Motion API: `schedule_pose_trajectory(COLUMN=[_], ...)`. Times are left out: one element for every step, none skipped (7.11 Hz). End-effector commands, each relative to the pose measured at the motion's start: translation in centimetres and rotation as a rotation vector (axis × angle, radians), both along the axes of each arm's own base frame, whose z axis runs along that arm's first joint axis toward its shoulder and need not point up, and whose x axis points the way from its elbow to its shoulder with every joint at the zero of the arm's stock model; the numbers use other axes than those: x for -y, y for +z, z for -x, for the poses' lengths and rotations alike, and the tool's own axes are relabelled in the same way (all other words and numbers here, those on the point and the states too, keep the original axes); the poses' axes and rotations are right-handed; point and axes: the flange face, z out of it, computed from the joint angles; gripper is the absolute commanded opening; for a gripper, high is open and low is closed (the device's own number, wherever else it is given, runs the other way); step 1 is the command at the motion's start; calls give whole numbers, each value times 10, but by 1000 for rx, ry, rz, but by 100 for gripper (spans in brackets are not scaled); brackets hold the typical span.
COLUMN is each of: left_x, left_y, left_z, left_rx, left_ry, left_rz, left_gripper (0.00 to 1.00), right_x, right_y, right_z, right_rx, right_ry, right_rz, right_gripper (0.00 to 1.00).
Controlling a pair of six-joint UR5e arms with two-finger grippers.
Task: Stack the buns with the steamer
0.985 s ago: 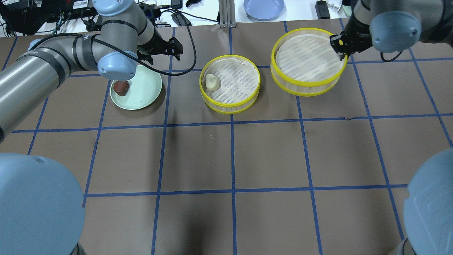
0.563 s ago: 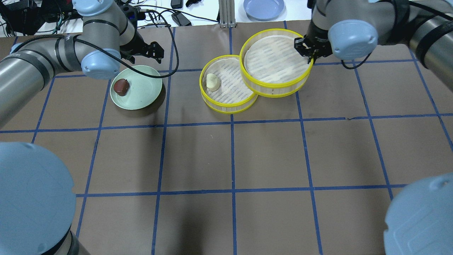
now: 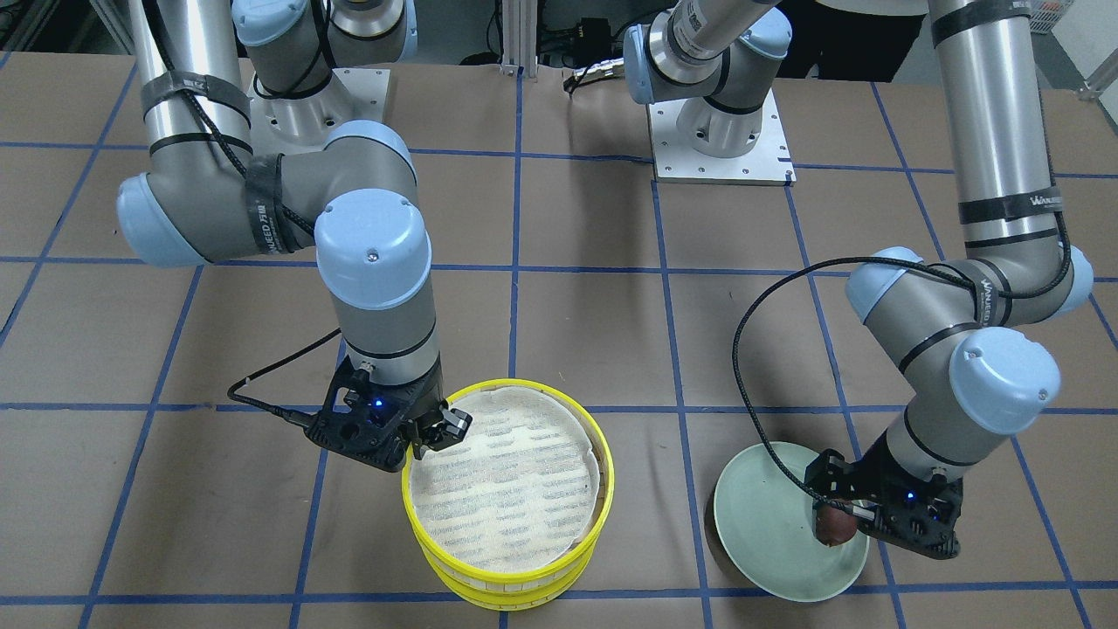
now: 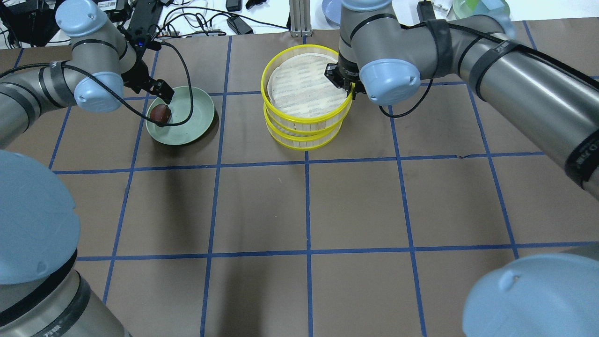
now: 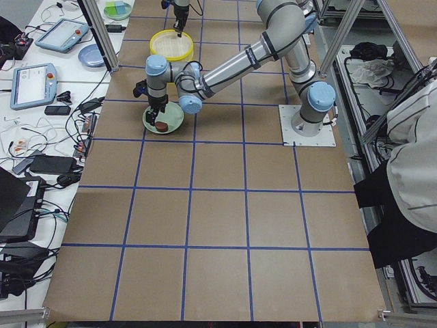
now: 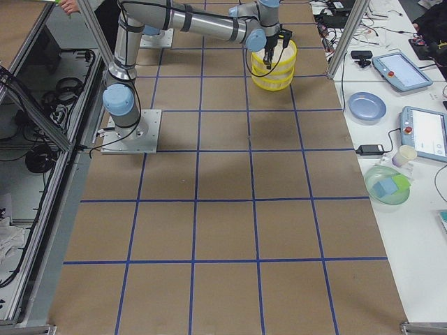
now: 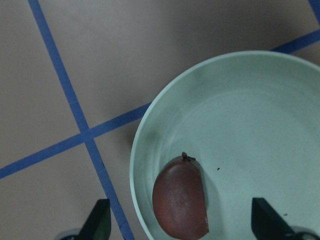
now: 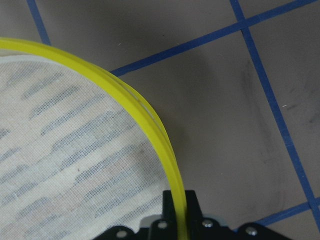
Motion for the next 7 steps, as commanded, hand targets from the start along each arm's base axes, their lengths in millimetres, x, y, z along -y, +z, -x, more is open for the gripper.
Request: schedule_pose_trajectory(left_x=[0,-1,-3,-4,-4,0,0], left_y=[-21,-23,-31,-38,-37,-25,-9], left_z=[-2,-1,-1,-1,-1,-1,2], left_rx=[-11,-23,-32,-33,-29,-32,-48], left_ry=[-1,17,64,67,69,90,204], left_rz=[-13,-19,-35,-46,-44,-18,5], left_gripper=[93,81,55,33,0,0,0], right_x=[3,7,8,8,9,10,8], right_y=[-10,-21,-26,-28,-29,-31,-34], right_z=[-3,-4,-3,0,1,1,1], right_rx=[-1,-4,-9,-41,-44,-44,-44], right_ry=[-21,-15,-15,-19,-19,-21,-23], right_rz=[8,-1,-8,-5,-6,-9,-15], right_gripper=[0,0,0,6,14,32,38])
